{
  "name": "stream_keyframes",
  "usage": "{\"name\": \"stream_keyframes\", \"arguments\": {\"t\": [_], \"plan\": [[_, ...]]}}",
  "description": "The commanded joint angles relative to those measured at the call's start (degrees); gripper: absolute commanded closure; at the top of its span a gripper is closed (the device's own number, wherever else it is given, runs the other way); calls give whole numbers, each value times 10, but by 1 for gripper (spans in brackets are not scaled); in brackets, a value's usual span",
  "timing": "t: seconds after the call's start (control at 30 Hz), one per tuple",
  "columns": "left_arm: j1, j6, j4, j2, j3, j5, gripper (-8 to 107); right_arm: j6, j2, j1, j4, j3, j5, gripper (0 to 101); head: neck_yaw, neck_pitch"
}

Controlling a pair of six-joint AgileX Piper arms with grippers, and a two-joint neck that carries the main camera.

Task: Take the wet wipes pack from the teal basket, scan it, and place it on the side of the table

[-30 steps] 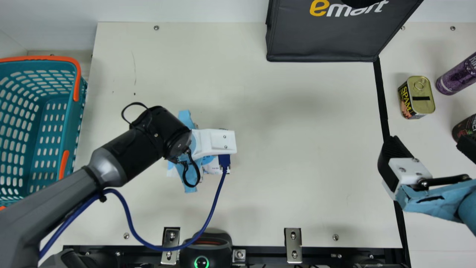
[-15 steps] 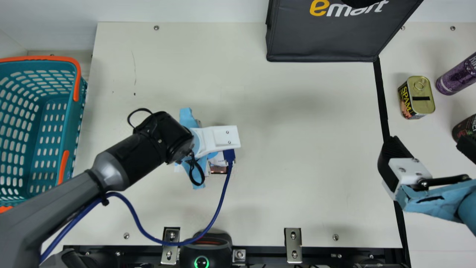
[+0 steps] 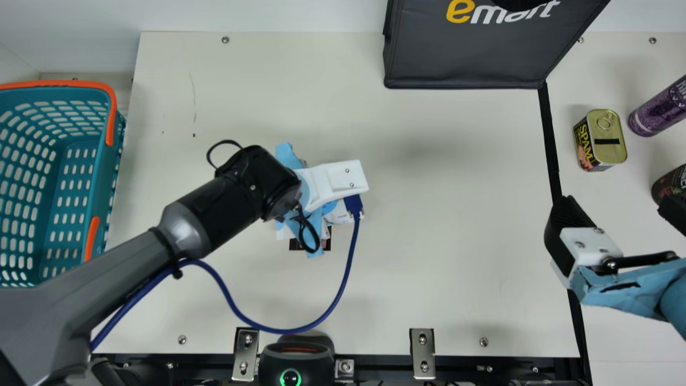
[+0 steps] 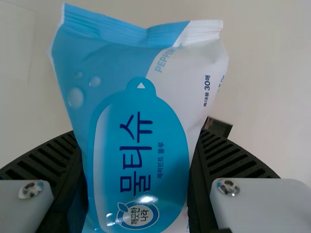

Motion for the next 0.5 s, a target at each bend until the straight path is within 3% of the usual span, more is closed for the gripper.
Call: {"name": "stream_keyframes", "arguments": {"t": [0.0, 0.47], "plan": [[-3, -9, -4, 9, -19, 4, 107, 0, 0, 0, 0, 0, 0, 6, 0, -17], [-29, -40, -35, 71, -113, 22, 107, 0, 0, 0, 0, 0, -1, 6, 0, -17]]}}
